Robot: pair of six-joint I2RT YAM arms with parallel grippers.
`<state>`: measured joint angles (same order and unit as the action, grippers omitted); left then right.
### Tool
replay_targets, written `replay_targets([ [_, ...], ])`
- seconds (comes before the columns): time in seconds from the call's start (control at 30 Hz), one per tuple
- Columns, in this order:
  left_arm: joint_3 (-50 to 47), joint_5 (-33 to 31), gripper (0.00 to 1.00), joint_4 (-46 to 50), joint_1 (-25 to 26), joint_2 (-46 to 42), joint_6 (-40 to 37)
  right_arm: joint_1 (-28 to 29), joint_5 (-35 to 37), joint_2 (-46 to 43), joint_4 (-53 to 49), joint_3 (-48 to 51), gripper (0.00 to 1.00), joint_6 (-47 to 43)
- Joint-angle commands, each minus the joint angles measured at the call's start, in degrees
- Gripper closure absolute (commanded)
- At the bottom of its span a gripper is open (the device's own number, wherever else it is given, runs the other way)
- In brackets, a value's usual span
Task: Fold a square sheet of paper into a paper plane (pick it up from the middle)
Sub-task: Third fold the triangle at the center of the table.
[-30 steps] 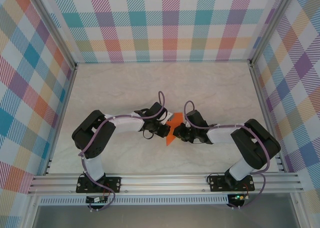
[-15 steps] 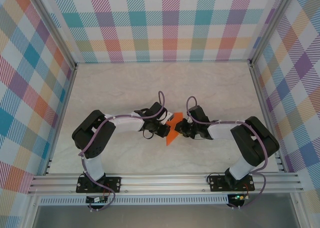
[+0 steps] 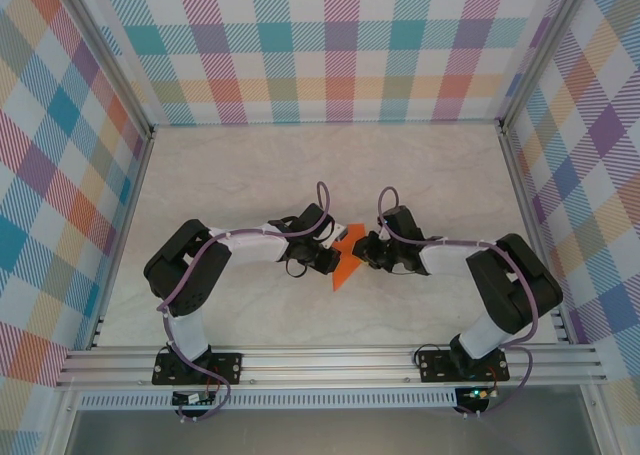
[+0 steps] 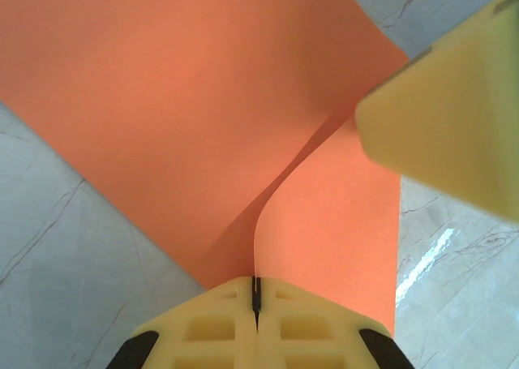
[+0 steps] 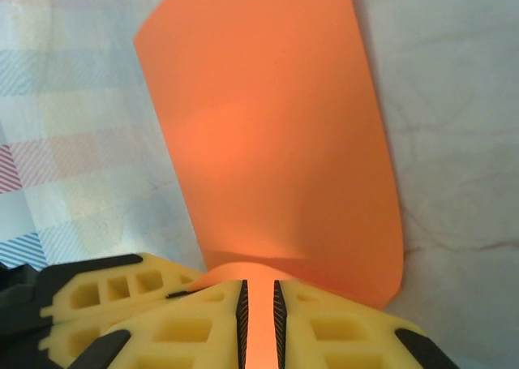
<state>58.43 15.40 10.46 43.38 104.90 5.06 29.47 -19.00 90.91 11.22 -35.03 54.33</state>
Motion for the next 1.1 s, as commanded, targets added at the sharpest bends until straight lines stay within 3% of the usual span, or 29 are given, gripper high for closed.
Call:
replay_targets([
  [0.0,-0.25,-1.43,1.00,3.71,-1.07,1.88,-0.69,-0.73,-1.70,1.85,0.09,-1.20,0.81,-1.77],
  [0.2,-0.22,-1.61,1.00,4.02,-1.05,1.71,-0.74,-1.63,-0.85,5.55,0.83,-0.24,0.82,-0.83],
  [0.5,-0.14,-1.86,1.00,4.35,-1.02,1.53,-0.76,-2.95,-0.32,-1.77,-4.63,-3.82,0.81,-4.04],
  [0.9,-0.30,-1.86,1.00,4.49,-1.02,1.01,-0.58,-3.72,-0.93,6.84,1.99,-0.34,0.82,-1.59],
  [1.07,-0.25,-1.99,1.00,4.74,-1.10,1.09,-0.66,-3.72,0.28,4.12,-1.63,-1.55,0.82,-2.99],
])
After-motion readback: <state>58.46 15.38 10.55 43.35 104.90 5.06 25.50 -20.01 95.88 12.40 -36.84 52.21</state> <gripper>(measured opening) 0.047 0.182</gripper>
